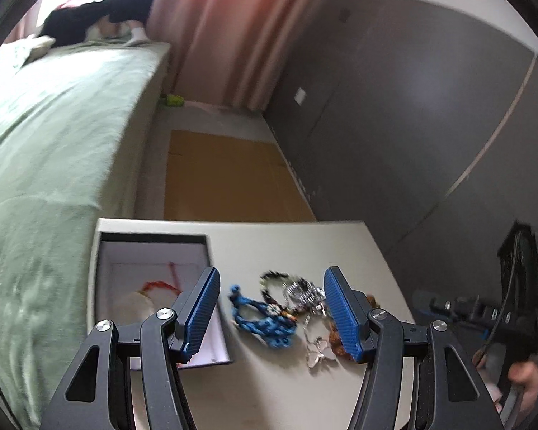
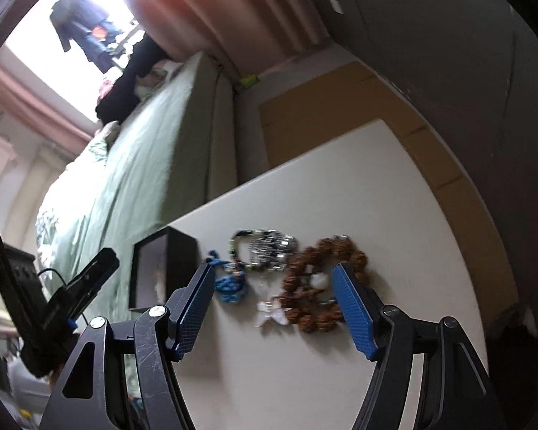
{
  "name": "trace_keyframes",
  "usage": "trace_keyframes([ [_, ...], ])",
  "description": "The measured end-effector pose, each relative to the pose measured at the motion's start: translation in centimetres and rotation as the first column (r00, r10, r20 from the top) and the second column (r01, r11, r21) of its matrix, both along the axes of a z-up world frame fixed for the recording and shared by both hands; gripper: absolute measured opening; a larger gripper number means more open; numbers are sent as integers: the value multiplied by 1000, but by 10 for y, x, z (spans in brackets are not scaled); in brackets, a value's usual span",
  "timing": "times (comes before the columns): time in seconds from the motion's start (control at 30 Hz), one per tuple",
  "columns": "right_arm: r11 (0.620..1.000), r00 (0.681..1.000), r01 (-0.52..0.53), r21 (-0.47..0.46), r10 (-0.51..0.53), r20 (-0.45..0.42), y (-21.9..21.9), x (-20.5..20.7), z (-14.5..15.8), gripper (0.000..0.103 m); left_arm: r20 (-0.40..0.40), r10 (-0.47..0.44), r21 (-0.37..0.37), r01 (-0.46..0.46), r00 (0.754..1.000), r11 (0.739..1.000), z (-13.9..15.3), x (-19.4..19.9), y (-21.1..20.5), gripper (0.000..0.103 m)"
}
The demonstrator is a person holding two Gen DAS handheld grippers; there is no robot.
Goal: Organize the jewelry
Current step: 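Grasp the silver chain bracelet from the pile with the left gripper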
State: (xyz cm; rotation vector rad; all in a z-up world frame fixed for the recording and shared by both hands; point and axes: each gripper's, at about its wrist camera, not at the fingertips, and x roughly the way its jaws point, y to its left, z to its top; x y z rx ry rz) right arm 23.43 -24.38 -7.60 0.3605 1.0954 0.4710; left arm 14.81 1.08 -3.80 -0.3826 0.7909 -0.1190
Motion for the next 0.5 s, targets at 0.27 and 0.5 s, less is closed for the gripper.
trace_keyframes([
  [0.27,998,996,55,21,-53,-71,-30,17,-23,69,-55,-98,-23,97,994,995,-13,27,-47,35],
  [0.5,996,992,88,36,-84,-91,-58,24,-26,69,-137,-146,69,156,980,985,-22,56,-93,24],
])
